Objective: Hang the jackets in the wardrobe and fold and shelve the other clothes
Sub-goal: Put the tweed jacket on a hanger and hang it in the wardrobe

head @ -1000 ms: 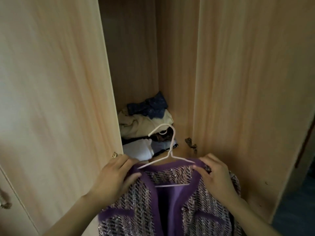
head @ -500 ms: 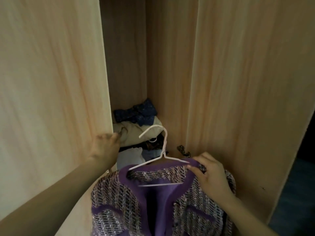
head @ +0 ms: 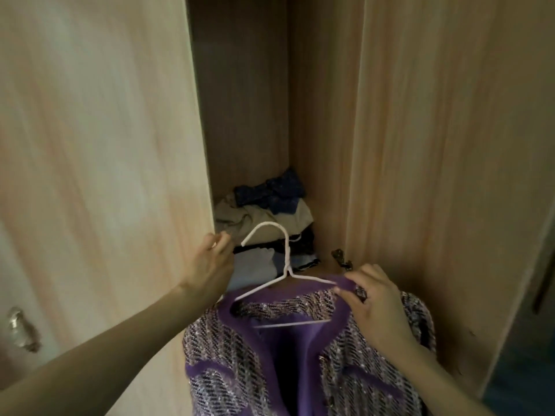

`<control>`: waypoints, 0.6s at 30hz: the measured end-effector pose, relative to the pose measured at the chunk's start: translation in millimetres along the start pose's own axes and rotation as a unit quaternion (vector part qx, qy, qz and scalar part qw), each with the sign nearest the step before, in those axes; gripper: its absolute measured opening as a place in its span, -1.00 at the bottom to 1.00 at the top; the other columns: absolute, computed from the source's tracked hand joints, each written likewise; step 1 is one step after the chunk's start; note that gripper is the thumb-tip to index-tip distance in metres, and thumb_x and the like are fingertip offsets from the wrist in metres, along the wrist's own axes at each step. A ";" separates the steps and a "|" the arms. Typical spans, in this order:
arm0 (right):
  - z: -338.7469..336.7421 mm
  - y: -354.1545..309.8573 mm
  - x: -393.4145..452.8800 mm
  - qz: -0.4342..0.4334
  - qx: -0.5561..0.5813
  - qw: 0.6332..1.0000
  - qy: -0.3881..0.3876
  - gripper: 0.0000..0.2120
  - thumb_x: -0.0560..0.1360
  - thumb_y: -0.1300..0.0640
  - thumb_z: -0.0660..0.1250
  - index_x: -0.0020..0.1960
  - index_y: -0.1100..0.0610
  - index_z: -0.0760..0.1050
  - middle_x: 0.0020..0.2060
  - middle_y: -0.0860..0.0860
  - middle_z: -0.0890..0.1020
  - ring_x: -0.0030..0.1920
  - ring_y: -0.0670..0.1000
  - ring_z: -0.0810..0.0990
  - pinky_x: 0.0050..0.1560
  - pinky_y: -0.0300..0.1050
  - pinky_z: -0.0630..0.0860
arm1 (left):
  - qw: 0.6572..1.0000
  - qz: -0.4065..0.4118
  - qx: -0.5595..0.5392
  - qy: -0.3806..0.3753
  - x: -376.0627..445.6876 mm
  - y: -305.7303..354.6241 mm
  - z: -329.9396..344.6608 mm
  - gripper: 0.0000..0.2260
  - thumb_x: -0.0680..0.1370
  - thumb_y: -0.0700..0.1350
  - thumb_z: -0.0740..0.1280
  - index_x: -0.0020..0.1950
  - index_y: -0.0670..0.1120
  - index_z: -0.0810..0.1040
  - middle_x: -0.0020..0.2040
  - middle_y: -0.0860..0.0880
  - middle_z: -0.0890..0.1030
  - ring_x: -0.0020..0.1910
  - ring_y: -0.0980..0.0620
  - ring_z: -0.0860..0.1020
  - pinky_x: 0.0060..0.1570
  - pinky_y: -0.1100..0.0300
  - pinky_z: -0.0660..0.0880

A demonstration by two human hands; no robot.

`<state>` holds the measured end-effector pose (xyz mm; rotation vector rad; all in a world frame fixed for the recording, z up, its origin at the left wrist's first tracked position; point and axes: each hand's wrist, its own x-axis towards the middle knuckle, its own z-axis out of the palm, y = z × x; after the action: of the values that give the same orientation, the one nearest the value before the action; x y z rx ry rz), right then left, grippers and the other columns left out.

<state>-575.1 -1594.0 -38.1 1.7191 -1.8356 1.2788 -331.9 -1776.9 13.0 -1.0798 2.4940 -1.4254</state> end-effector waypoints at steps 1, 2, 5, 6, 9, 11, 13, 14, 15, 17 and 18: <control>-2.0 0.0 -2.8 -0.001 0.007 1.000 -0.006 -0.83 0.40 0.13 0.52 -0.03 0.12 0.62 -0.21 -0.12 0.47 -0.13 -0.09 0.46 -0.11 -0.24 0.42 | 1.000 -0.001 0.010 -0.007 -9.8 1.4 -6.1 -0.60 0.64 -0.11 0.11 0.43 -0.24 0.35 0.42 -0.23 0.36 0.48 -0.23 0.16 0.40 -0.13 0.14; -3.2 0.5 -6.0 -0.005 0.014 1.000 -0.011 -0.81 0.40 0.13 0.53 -0.03 0.13 0.62 -0.20 -0.11 0.47 -0.13 -0.08 0.47 -0.11 -0.23 0.43 | 1.000 -0.005 0.010 -0.018 -19.5 2.1 -11.7 -0.58 0.63 -0.09 0.12 0.45 -0.26 0.33 0.43 -0.24 0.35 0.50 -0.25 0.13 0.43 -0.16 0.10; -5.7 2.1 -16.6 -0.012 0.044 0.998 -0.034 -0.80 0.41 0.14 0.52 0.00 0.14 0.63 -0.16 -0.08 0.51 -0.10 -0.06 0.50 -0.10 -0.17 0.47 | 0.998 -0.030 -0.015 -0.050 -46.3 4.9 -29.0 -0.55 0.59 -0.10 0.12 0.46 -0.23 0.32 0.42 -0.18 0.38 0.53 -0.21 0.12 0.44 -0.17 0.01; -6.2 1.2 -20.3 -0.013 0.058 0.997 -0.043 -0.80 0.41 0.14 0.52 0.01 0.14 0.63 -0.15 -0.08 0.52 -0.10 -0.06 0.50 -0.09 -0.16 0.48 | 0.997 -0.040 -0.021 -0.058 -55.5 6.4 -36.0 -0.55 0.58 -0.12 0.10 0.46 -0.22 0.32 0.42 -0.17 0.39 0.53 -0.20 0.13 0.43 -0.17 0.02; -6.1 -7.8 -33.5 -0.023 0.091 0.994 -0.059 -0.82 0.41 0.16 0.52 0.00 0.14 0.62 -0.15 -0.08 0.51 -0.11 -0.04 0.51 -0.11 -0.14 0.49 | 0.996 -0.049 -0.019 -0.071 -83.5 6.3 -60.3 -0.59 0.60 -0.11 0.12 0.44 -0.20 0.37 0.40 -0.12 0.42 0.52 -0.16 0.17 0.41 -0.10 0.17; -4.8 -17.9 -43.4 -0.029 0.110 0.991 -0.064 -0.82 0.41 0.17 0.52 -0.01 0.15 0.62 -0.17 -0.08 0.51 -0.12 -0.02 0.51 -0.12 -0.12 0.50 | 0.995 -0.054 -0.022 -0.075 -102.8 4.1 -71.2 -0.63 0.61 -0.12 0.14 0.39 -0.18 0.41 0.37 -0.10 0.44 0.50 -0.14 0.18 0.37 -0.06 0.22; -4.1 -28.9 -50.5 -0.034 0.126 0.989 -0.067 -0.83 0.41 0.17 0.52 -0.03 0.15 0.62 -0.19 -0.08 0.50 -0.13 -0.02 0.50 -0.14 -0.12 0.49 | 0.994 -0.059 -0.054 -0.080 -124.6 -0.9 -78.8 -0.67 0.59 -0.12 0.20 0.34 -0.15 0.45 0.32 -0.07 0.46 0.48 -0.11 0.20 0.28 -0.02 0.27; -3.4 -34.4 -53.2 -0.037 0.134 0.988 -0.070 -0.84 0.41 0.16 0.52 -0.05 0.14 0.62 -0.20 -0.09 0.50 -0.14 -0.03 0.49 -0.16 -0.13 0.48 | 0.994 -0.061 -0.074 -0.057 -136.3 -4.8 -82.3 -0.69 0.54 -0.12 0.26 0.27 -0.12 0.50 0.25 -0.05 0.50 0.42 -0.09 0.27 0.20 0.01 0.33; -1.9 -40.0 -55.6 -0.040 0.143 0.986 -0.075 -0.85 0.41 0.15 0.52 -0.05 0.12 0.62 -0.20 -0.11 0.49 -0.14 -0.06 0.49 -0.16 -0.14 0.48 | 0.994 -0.061 -0.090 -0.035 -147.7 -9.6 -85.6 -0.72 0.47 -0.12 0.33 0.17 -0.09 0.57 0.15 -0.03 0.55 0.32 -0.07 0.38 0.08 0.04 0.39; 2.7 -52.5 -60.1 -0.045 0.160 0.982 -0.085 -0.86 0.43 0.13 0.51 -0.04 0.10 0.62 -0.19 -0.16 0.49 -0.12 -0.12 0.48 -0.15 -0.19 0.48 | 0.991 -0.062 -0.115 -0.001 -172.8 -19.2 -84.3 -0.73 0.30 -0.13 0.45 -0.01 -0.09 0.63 -0.04 -0.01 0.59 0.08 -0.05 0.51 -0.16 0.07 0.44; 5.7 -59.3 -61.5 -0.045 0.169 0.981 -0.089 -0.85 0.43 0.12 0.50 -0.02 0.10 0.63 -0.18 -0.17 0.48 -0.11 -0.15 0.48 -0.14 -0.23 0.47 | 0.990 -0.065 -0.122 -0.004 -184.8 -23.5 -81.7 -0.71 0.27 -0.12 0.47 -0.03 -0.10 0.63 -0.06 -0.02 0.59 0.05 -0.05 0.52 -0.19 0.07 0.45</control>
<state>-505.1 -1552.2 -64.2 2.1293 -1.6833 1.5114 -212.2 -1613.1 28.2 -1.3080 2.6908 -1.1597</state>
